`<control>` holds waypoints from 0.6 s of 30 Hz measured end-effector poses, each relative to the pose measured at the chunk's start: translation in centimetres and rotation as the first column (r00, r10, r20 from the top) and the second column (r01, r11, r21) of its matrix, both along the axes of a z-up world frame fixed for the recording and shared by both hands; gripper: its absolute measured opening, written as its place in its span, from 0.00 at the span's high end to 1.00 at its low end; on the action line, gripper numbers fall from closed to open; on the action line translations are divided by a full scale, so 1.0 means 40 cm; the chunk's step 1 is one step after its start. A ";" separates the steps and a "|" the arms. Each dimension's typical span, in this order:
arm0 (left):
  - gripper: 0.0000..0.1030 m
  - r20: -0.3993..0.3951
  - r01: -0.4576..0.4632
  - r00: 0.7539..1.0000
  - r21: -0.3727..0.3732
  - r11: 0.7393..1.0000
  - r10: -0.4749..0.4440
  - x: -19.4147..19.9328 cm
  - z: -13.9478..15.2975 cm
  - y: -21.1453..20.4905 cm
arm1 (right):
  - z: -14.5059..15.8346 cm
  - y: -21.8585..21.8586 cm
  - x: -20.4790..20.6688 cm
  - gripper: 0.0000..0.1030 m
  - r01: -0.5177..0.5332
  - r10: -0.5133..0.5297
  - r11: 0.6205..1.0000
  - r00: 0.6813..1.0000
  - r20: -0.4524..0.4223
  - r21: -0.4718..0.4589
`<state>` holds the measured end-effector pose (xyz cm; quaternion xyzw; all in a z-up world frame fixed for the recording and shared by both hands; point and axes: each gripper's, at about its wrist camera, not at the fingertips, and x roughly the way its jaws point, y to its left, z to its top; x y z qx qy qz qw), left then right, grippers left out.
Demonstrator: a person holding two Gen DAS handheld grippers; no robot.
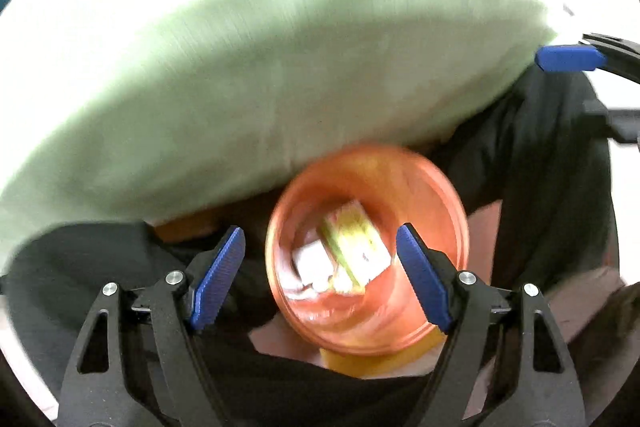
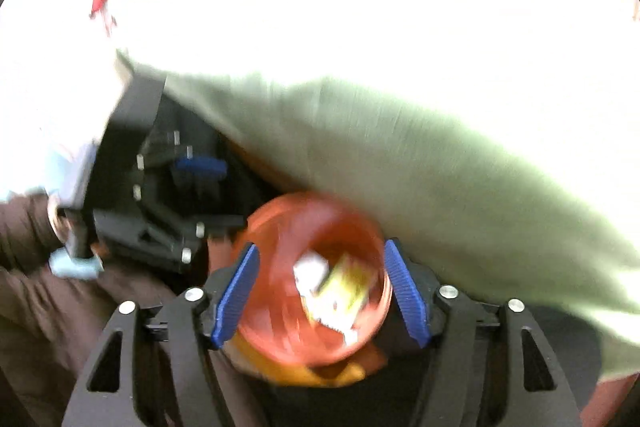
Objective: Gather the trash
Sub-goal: 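Open both tools to drop the cap and green box into the bucket, then grasp the blue nasal-spray box with the right tool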
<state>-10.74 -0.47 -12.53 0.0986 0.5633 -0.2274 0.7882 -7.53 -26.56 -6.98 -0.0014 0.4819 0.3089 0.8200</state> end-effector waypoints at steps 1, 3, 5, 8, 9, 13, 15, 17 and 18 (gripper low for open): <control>0.26 0.030 -0.010 0.999 -0.011 1.000 0.011 0.006 0.025 0.012 | 0.029 -0.013 0.017 0.25 0.034 -0.035 0.999 0.998 0.042 0.027; 0.24 0.100 -0.033 0.994 -0.031 0.999 0.036 0.024 0.077 0.019 | 0.070 -0.031 0.064 0.22 0.093 -0.097 0.995 0.991 0.095 0.046; 0.18 0.181 -0.060 0.981 -0.049 0.997 0.067 0.049 0.132 0.028 | 0.094 -0.039 0.111 0.22 0.138 -0.143 0.989 0.981 0.132 0.049; 0.16 0.279 -0.102 0.953 -0.069 0.992 0.117 0.084 0.196 0.032 | 0.140 -0.057 0.226 0.22 0.232 -0.235 0.972 0.954 0.188 0.040; 0.16 0.292 -0.114 0.947 -0.079 0.990 0.132 0.098 0.208 0.032 | 0.143 -0.061 0.253 0.22 0.250 -0.252 0.968 0.947 0.199 0.037; 0.16 0.326 -0.150 0.926 -0.137 0.979 0.188 0.131 0.235 0.033 | 0.167 -0.039 0.363 0.22 0.286 -0.275 0.958 0.918 0.286 0.003; 0.16 0.338 -0.164 0.918 -0.151 0.975 0.207 0.140 0.236 0.031 | 0.163 -0.021 0.411 0.22 0.298 -0.274 0.954 0.906 0.323 -0.026; 0.16 0.339 -0.171 0.915 -0.166 0.971 0.219 0.147 0.241 0.032 | 0.154 -0.009 0.462 0.20 0.310 -0.280 0.950 0.897 0.342 -0.037; 0.16 0.337 -0.173 0.915 -0.170 0.970 0.222 0.154 0.237 0.032 | 0.147 -0.002 0.491 0.19 0.322 -0.288 0.946 0.892 0.349 -0.042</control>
